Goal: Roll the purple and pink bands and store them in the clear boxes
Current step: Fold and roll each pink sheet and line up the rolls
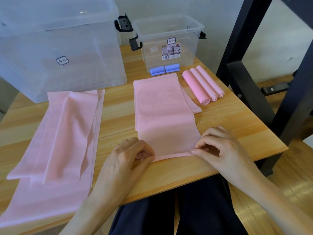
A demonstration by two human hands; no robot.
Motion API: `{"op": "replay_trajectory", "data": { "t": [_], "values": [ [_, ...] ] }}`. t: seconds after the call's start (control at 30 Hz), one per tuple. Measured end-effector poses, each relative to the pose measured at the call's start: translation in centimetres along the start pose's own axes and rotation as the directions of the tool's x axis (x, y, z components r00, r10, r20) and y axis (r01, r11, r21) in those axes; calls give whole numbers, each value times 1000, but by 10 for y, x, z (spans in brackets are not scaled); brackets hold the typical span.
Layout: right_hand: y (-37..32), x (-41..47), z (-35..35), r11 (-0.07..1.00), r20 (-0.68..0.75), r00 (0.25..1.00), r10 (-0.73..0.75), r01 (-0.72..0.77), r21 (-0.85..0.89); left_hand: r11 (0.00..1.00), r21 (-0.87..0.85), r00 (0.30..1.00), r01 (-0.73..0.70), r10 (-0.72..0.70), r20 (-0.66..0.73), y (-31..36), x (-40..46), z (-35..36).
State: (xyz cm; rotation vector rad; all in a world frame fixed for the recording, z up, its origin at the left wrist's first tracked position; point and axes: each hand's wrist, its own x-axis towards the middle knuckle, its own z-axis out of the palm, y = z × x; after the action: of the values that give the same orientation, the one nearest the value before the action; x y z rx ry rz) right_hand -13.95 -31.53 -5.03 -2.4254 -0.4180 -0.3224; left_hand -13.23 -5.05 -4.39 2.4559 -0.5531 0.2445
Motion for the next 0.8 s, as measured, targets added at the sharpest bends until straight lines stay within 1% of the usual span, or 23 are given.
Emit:
{"op": "replay_trajectory", "data": {
  "t": [0.07,0.2,0.3,0.37,0.4,0.5,0.6,0.8],
  "values": [
    [4,-2,-2,999,12,1000,-1,1,44,1000,-1,999,-31,31,-5,-2,-2,-1],
    [7,-1,-3,996,52,998,30,-34,81,999,-28,1000,-15,16,17,-3,-3,-4],
    [4,3,-8,997,150,987,62,-68,36,998,-64,999,12,-9,47,-3,-2,-6],
    [-1,5,-14,991,218,968,121,-131,35,995,-90,996,46,-38,83,-2,-1,-7],
    [-4,7,-15,987,225,964,142,-154,36,995,-90,995,52,-44,88,-1,-1,-7],
    [-7,7,-9,986,133,979,157,-162,27,998,-59,998,28,-25,52,0,1,-5],
    [-3,3,-3,987,50,988,143,-146,66,999,-29,999,-26,27,39,0,1,-5],
    [0,-2,-3,989,40,994,103,-107,102,999,-46,998,-28,30,54,1,-4,-7]
  ]
}}
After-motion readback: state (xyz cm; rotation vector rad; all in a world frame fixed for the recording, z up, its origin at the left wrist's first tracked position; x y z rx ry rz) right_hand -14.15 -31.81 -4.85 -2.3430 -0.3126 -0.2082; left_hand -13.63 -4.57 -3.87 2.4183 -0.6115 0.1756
